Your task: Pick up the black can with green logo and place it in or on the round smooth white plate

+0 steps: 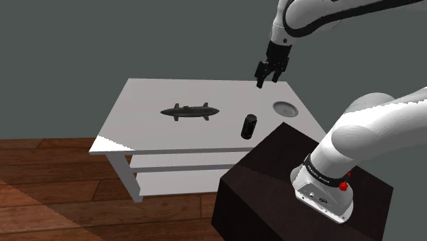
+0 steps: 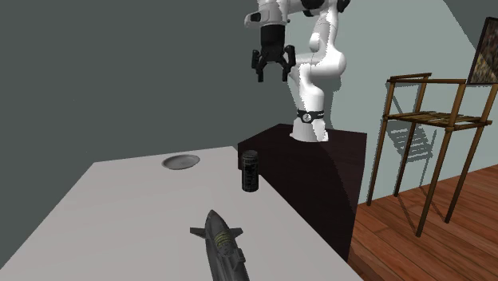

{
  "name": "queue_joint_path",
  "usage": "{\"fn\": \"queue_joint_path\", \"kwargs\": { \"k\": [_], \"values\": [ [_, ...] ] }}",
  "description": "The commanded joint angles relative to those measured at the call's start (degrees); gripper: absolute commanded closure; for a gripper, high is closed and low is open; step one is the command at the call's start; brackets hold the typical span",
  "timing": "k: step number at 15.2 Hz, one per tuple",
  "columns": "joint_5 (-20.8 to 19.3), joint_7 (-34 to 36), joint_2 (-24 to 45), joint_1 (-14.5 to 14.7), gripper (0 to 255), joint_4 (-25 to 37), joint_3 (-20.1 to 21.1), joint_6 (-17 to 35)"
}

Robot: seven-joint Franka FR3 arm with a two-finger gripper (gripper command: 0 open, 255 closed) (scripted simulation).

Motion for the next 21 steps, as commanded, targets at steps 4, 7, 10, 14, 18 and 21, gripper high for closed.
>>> {"fn": "queue_joint_path", "kwargs": {
  "k": [4,7,10,14,18,21],
  "values": [
    [-1.2,-1.7,7.9,-0.7,0,-4.5,-2.4,13.0],
    [-1.4,-2.9,14.4,-0.8,0,-5.9,-4.0,21.1],
    [-0.8,-4.5,22.0,-0.4,0,-6.3,-5.6,29.3],
    [3.0,-8.6,33.4,1.1,0,-5.4,-7.9,39.9],
    [14.0,-17.6,45.2,2.1,0,-2.7,-7.5,48.6],
    [18.3,-20.8,48.7,0.8,0,-2.1,-5.2,51.2]
  ]
}}
